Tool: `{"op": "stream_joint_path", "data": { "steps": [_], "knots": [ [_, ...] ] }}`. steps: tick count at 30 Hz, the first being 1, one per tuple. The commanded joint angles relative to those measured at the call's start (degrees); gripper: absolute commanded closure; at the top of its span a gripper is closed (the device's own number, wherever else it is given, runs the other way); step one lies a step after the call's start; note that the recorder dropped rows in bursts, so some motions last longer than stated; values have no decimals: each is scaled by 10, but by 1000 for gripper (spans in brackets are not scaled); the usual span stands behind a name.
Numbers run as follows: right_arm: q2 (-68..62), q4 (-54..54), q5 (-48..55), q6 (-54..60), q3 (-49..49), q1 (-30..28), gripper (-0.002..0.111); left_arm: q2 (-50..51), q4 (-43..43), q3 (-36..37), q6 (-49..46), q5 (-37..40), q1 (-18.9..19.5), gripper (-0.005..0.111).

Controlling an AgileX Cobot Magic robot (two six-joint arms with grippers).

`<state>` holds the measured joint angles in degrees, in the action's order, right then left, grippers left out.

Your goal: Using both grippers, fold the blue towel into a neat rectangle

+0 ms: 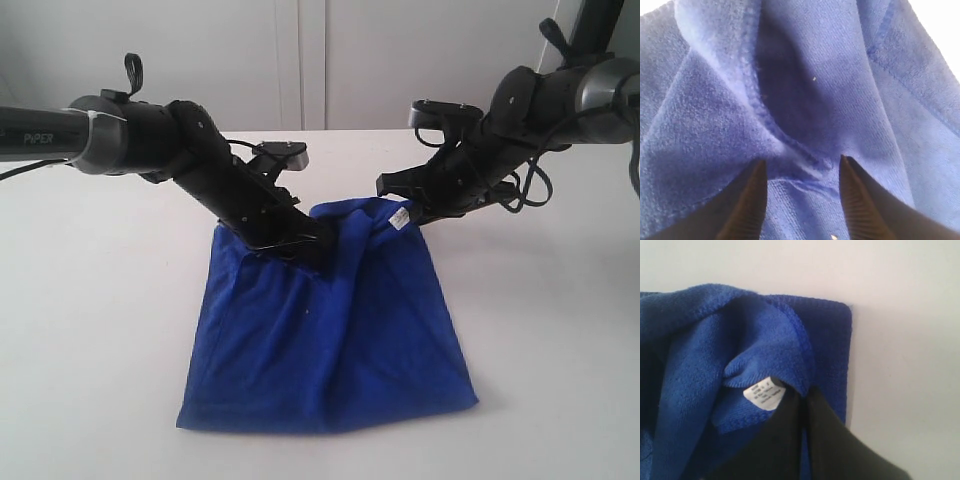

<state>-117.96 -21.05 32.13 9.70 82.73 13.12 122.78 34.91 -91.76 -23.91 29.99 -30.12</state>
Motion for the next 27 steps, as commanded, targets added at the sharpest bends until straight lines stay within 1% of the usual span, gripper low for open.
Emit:
{"op": "stream_joint_path", "data": {
  "steps": [1, 8, 16, 22, 25, 27],
  "knots": [
    [7, 3, -6, -1, -1, -5, 108, -1, 10, -2, -18, -4, -3, 55],
    [7, 3, -10, -1, -1, -5, 108, 2, 10, -2, -27, -13, -3, 55],
    [7, 2, -10, -1, -1, -5, 108, 12, 45, -2, -52, -12, -3, 55],
    [7, 2, -10, -1, -1, -5, 108, 13, 72, -2, -93, -4, -3, 55],
    [7, 2, -10, -1, -1, -5, 108, 13, 72, -2, -104, -5, -3, 55],
    [7, 2, -10, -1, -1, -5, 108, 13, 72, -2, -128, -4, -3, 55]
  ]
}}
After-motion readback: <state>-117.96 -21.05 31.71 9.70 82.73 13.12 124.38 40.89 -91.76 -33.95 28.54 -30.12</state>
